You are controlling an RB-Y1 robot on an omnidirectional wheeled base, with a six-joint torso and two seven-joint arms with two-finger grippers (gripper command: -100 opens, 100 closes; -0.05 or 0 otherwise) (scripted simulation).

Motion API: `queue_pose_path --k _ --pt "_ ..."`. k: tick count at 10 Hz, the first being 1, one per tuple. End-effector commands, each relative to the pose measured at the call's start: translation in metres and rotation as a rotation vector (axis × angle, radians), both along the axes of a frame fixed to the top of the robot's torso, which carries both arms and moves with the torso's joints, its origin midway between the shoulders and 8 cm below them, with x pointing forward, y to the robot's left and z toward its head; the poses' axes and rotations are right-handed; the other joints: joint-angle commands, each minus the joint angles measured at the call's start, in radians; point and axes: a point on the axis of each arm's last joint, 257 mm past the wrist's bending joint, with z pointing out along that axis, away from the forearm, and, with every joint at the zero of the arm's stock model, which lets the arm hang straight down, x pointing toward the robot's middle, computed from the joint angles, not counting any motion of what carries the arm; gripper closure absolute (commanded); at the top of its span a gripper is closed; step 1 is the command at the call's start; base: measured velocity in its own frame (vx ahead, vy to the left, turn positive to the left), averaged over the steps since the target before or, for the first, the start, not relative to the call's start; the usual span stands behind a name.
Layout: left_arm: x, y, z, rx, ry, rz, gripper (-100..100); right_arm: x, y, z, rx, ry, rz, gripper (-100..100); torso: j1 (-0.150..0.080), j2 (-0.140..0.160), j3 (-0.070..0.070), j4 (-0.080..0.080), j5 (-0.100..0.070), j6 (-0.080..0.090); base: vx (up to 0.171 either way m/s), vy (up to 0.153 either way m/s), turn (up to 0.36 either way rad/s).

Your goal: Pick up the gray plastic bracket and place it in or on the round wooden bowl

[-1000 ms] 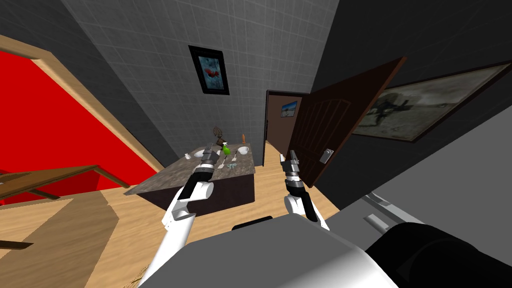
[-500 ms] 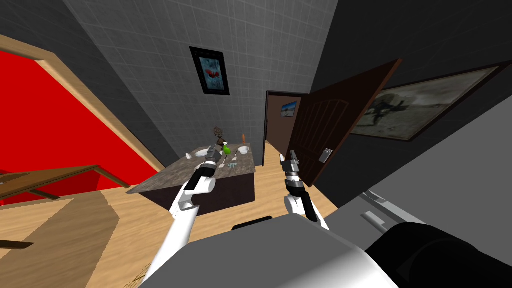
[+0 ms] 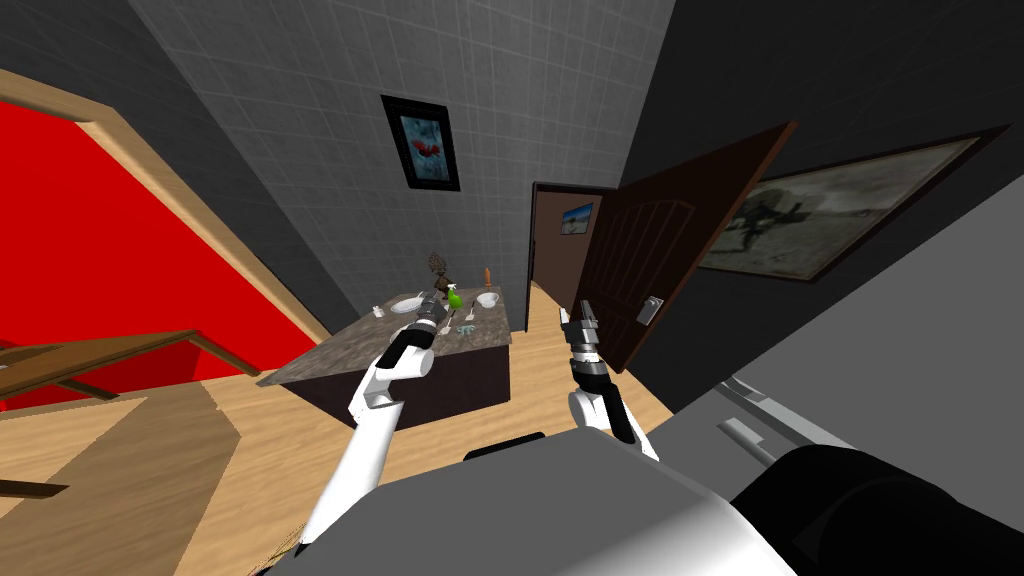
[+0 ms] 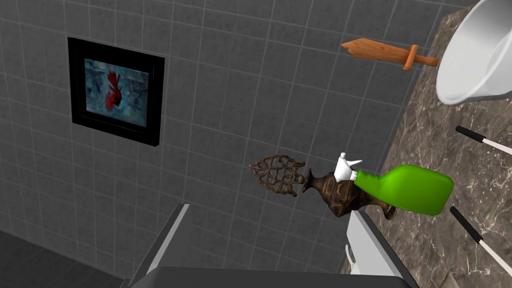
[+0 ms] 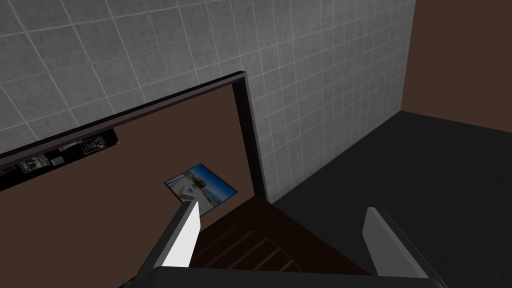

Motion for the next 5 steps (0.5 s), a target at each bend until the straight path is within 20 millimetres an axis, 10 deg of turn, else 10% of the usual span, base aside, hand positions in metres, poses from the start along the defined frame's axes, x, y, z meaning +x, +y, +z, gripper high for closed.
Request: queue_pose_path --k 1,5 --pt "0.015 -0.003 -0.010 -0.020 0.055 -0.010 -100 0.000 0.000 0.000 0.000 0.000 0.000 0 0.000 0.000 0.000 0.000 0.000 0.000 -0.010 0.013 0.002" --pt "0.031 -0.006 -0.036 -0.035 0.171 -0.016 -100 0.000 0.000 0.000 0.000 0.000 0.000 0 0.000 -0.001 0.000 0.000 0.000 0.000 -0.007 0.009 -0.001"
